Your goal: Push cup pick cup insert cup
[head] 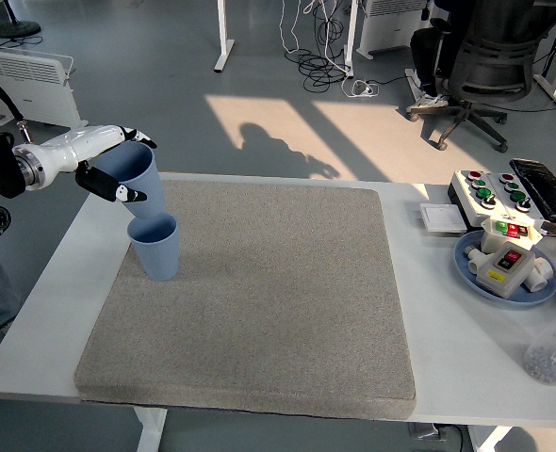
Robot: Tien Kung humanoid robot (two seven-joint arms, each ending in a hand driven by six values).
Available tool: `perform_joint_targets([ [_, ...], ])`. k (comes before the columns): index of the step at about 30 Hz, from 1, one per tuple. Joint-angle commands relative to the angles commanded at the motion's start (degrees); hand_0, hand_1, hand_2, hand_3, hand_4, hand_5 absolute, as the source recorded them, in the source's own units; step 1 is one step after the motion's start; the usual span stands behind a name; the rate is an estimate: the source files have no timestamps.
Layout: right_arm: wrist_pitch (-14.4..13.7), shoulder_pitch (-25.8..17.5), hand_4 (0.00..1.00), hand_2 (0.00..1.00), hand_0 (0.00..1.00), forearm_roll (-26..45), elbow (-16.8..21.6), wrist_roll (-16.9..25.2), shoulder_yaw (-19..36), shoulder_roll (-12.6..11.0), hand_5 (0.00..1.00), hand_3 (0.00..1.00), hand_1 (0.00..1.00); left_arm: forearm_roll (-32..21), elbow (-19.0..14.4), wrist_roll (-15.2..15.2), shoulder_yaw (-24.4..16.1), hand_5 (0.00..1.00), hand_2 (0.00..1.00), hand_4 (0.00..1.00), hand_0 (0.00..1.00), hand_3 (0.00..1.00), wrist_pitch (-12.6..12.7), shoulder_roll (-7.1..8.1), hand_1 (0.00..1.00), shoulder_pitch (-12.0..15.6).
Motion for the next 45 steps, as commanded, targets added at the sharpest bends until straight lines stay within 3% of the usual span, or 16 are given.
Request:
perform_joint_targets([
  [8, 0.0, 0.03, 0.1, 0.634, 0.691, -0.21, 0.0, -0.06, 0.12, 0.04, 0.406, 0.553, 0.582, -0.56, -0.2, -0.48, 0.32, 0.002, 0.561, 0.488, 0.41, 0.505, 0.19, -1.49, 0.519, 0.79],
  [29, -0.04, 0.09, 0.1, 0.634, 0.69, -0.44, 0.0, -0.05, 0.34, 0.08, 0.409, 0.554, 0.582, -0.46, 1.71, -0.6, 3.48, 0.002, 0.569, 0.495, 0.411, 0.508, 0.19, -1.36, 0.531, 0.84],
  [30, -0.04, 0.1, 0.099, 0.634, 0.69, -0.51, 0.0, -0.06, 0.39, 0.08, 0.412, 0.554, 0.582, -0.52, 1.88, -0.64, 3.63, 0.295, 0.752, 0.826, 0.469, 0.742, 0.38, -1.36, 0.666, 0.88],
  [35, -0.05, 0.12, 0.099, 0.634, 0.69, -0.5, 0.0, -0.04, 0.41, 0.11, 0.412, 0.554, 0.582, -2.2, 2.66, -1.42, 4.03, 0.295, 0.752, 0.826, 0.469, 0.742, 1.55, -1.42, 0.666, 1.07],
  [36, -0.06, 0.12, 0.098, 0.634, 0.69, -0.47, 0.0, -0.03, 0.39, 0.12, 0.41, 0.554, 0.583, -2.48, 2.77, -1.6, 4.12, 0.554, 0.927, 0.998, 0.827, 0.852, 1.82, -1.44, 0.875, 1.09],
  [41, -0.06, 0.13, 0.098, 0.634, 0.69, -0.4, 0.0, -0.01, 0.31, 0.16, 0.41, 0.554, 0.583, -3.48, 3.54, -2.69, 4.57, 0.554, 0.927, 0.998, 0.827, 0.852, 4.04, -1.63, 0.875, 1.26],
  [42, -0.06, 0.14, 0.098, 0.634, 0.691, -0.43, 0.0, -0.01, 0.33, 0.16, 0.413, 0.554, 0.583, -3.61, 3.7, -2.86, 4.72, 0.621, 0.998, 0.998, 0.998, 0.911, 4.68, -1.67, 0.998, 1.3],
  [45, -0.06, 0.14, 0.098, 0.634, 0.691, -0.33, 0.0, 0.0, 0.26, 0.16, 0.413, 0.554, 0.583, -3.77, 3.87, -3.12, 5.09, 0.621, 0.998, 0.998, 0.998, 0.911, 5.97, -1.73, 0.998, 1.42],
])
